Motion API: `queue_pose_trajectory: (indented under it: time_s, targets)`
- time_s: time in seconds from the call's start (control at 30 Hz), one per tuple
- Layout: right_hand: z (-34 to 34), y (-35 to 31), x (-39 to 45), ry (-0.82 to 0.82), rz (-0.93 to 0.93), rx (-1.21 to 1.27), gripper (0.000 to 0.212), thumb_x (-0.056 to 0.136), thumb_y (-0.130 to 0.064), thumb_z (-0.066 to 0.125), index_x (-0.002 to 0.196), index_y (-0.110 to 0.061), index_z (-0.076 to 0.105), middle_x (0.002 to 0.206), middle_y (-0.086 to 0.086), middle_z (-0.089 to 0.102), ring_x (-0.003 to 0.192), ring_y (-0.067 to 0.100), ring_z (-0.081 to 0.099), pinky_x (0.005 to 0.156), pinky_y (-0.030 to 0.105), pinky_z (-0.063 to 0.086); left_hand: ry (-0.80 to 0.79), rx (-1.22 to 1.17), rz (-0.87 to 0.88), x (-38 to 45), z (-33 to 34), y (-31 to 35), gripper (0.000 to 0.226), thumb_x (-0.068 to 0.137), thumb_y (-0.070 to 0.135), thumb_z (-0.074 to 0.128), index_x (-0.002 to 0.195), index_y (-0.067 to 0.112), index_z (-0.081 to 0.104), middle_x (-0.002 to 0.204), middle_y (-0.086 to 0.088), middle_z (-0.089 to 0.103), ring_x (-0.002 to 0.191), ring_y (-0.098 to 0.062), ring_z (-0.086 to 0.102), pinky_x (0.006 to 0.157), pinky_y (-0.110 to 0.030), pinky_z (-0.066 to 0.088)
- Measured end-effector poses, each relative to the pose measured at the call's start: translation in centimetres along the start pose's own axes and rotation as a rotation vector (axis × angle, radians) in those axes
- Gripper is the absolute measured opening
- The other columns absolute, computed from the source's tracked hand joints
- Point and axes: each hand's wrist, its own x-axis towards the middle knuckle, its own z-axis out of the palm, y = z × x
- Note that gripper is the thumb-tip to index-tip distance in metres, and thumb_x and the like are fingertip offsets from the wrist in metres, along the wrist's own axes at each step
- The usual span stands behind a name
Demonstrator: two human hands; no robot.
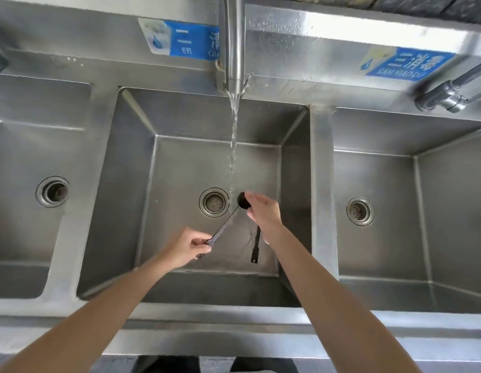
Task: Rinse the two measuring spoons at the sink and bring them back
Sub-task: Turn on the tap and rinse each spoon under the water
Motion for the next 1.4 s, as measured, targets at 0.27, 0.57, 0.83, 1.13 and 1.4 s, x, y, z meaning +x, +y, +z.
queue_pose_trajectory:
  time_s: [0.27, 0.57, 0.83, 1.13, 1.4]
  targets:
    - [-0.1, 10.4, 5.9, 0.068, 0.162, -0.255, 0.027, 0.1, -0.018, 0.056, 0.116, -0.004, 0.074, 0.116, 0.019, 0.073, 0.108, 0.036, 0.069, 0.098, 0.046, 0.057, 0.031, 0.041, -0.179, 1.6, 2.1, -4.4, 0.041, 0.086, 0.02, 0.076, 0.124, 0.008, 0.07, 0.119, -0.006, 0.073, 0.101, -0.015, 0.071, 0.091, -0.024, 0.049]
    - [1.2, 15.6, 9.4, 0.208, 0.134, -0.415, 0.015, 0.098, -0.013, 0.065, 0.105, -0.002, 0.073, 0.108, 0.017, 0.075, 0.104, 0.034, 0.071, 0.076, 0.027, 0.048, 0.098, -0.054, -0.238, 3.0, 3.3, -5.8, 0.043, 0.085, 0.015, 0.077, 0.126, 0.004, 0.068, 0.117, -0.01, 0.073, 0.107, -0.024, 0.07, 0.101, -0.033, 0.049]
    - [1.3, 14.7, 8.0, 0.13, 0.085, -0.346, 0.015, 0.1, -0.019, 0.061, 0.1, -0.008, 0.071, 0.097, 0.009, 0.067, 0.098, 0.03, 0.066, 0.079, 0.031, 0.049, 0.135, -0.195, -0.236, 1.9, 3.4, -5.6, 0.044, 0.082, 0.022, 0.08, 0.123, 0.011, 0.07, 0.118, -0.001, 0.074, 0.1, -0.01, 0.071, 0.1, -0.027, 0.052]
    - [-0.3, 9.8, -1.2, 0.035, 0.003, -0.11, 0.013, 0.091, -0.025, 0.078, 0.101, -0.02, 0.073, 0.092, -0.001, 0.077, 0.083, 0.017, 0.073, 0.069, 0.021, 0.055, 0.04, -0.548, -0.288, -1.4, 2.9, -2.2, 0.044, 0.084, 0.01, 0.077, 0.126, 0.008, 0.067, 0.11, -0.014, 0.074, 0.098, -0.021, 0.074, 0.079, -0.028, 0.062]
    - [-1.0, 6.1, -7.5, -0.03, -0.051, -0.154, 0.019, 0.089, -0.021, 0.08, 0.102, -0.007, 0.077, 0.074, -0.004, 0.069, 0.064, 0.008, 0.06, 0.063, 0.019, 0.047, 0.01, -0.553, -0.247, -5.4, 1.0, -0.7, 0.031, 0.082, 0.012, 0.078, 0.113, 0.014, 0.075, 0.106, -0.014, 0.076, 0.091, -0.017, 0.076, 0.071, -0.024, 0.061]
